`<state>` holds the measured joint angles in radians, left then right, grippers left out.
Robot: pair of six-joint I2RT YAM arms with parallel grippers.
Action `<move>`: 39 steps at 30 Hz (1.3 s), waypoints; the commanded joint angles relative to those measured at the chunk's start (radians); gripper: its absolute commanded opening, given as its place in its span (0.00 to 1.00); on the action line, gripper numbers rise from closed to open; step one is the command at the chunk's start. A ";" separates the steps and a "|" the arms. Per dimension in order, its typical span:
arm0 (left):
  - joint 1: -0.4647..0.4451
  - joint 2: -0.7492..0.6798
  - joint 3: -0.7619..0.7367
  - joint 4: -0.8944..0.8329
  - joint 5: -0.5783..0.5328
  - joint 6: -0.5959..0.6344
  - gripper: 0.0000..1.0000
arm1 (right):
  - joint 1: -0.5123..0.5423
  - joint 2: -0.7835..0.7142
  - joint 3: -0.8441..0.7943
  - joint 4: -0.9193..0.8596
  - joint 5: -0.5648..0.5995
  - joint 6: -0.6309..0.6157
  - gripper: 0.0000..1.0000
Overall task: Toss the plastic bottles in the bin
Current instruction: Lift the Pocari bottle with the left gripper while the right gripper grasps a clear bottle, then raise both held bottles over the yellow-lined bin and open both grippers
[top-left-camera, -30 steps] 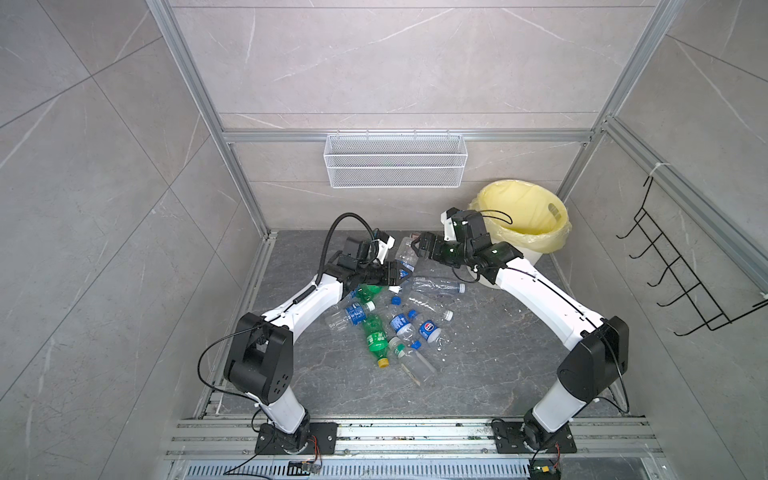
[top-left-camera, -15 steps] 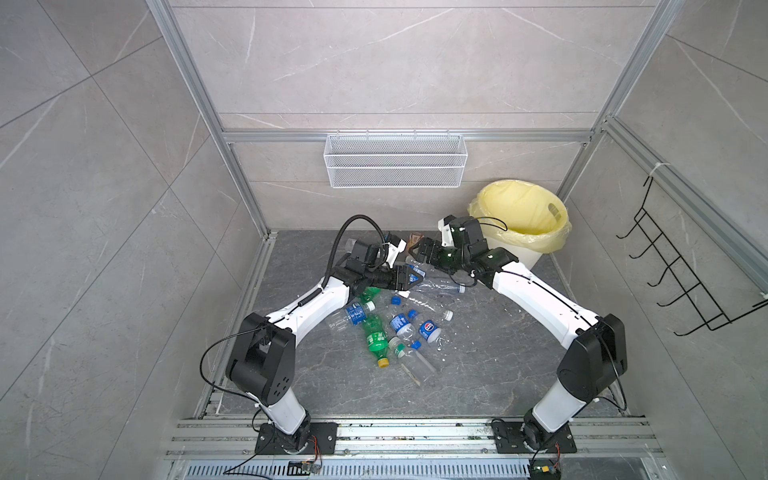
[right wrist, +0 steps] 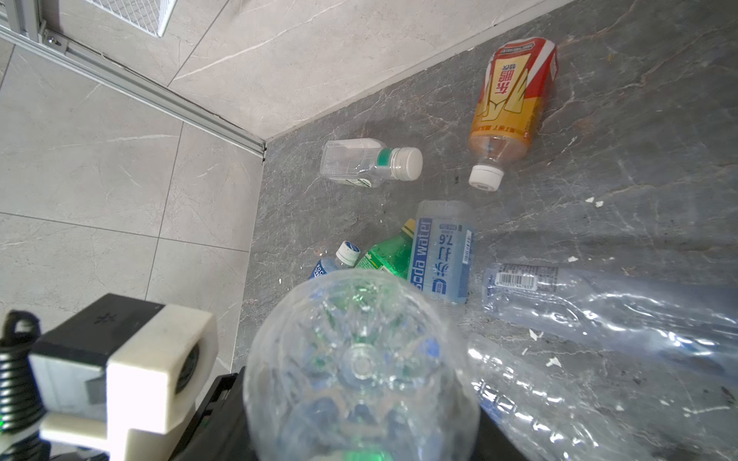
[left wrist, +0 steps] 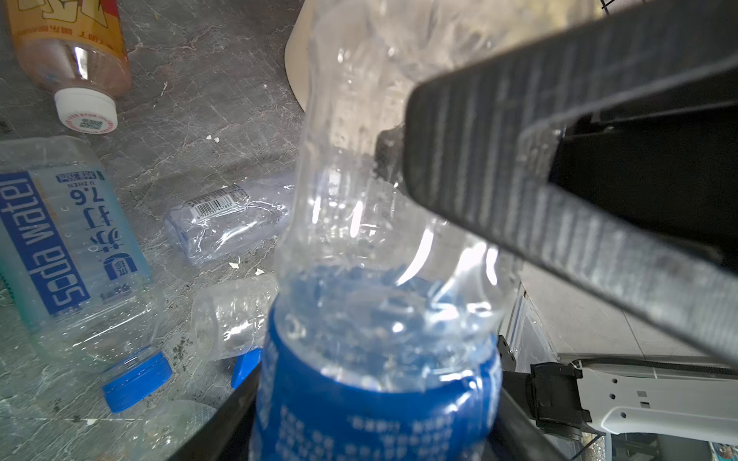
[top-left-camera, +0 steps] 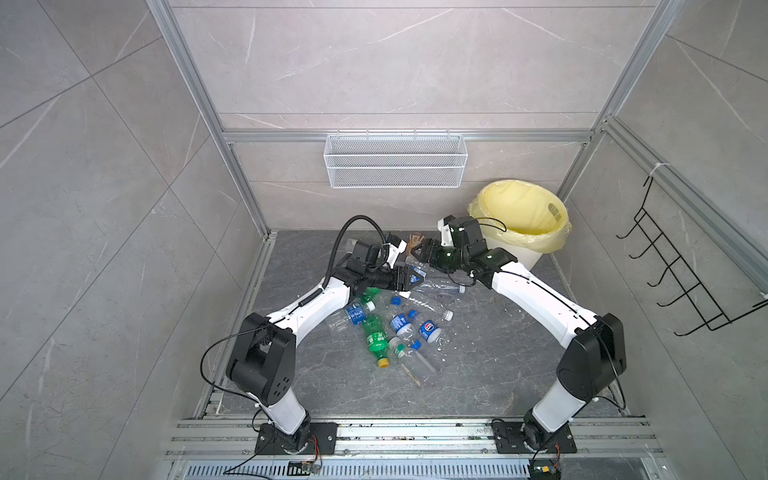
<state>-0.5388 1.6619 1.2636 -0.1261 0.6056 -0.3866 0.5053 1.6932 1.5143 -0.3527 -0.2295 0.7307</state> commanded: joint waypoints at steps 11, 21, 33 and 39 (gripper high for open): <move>-0.013 -0.028 -0.007 0.042 0.017 0.012 0.85 | -0.021 -0.037 -0.014 -0.041 0.078 -0.054 0.47; -0.063 -0.062 -0.003 0.006 -0.067 0.074 1.00 | -0.040 -0.117 0.002 -0.060 0.189 -0.147 0.45; -0.219 0.002 0.272 -0.061 -0.296 0.159 1.00 | -0.055 -0.266 0.108 -0.059 0.545 -0.410 0.42; -0.289 0.109 0.501 -0.073 -0.370 0.198 1.00 | -0.093 -0.296 0.201 -0.008 0.735 -0.541 0.40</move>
<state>-0.8131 1.7214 1.6630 -0.1905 0.2935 -0.2428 0.4263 1.4261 1.6562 -0.4015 0.3531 0.3004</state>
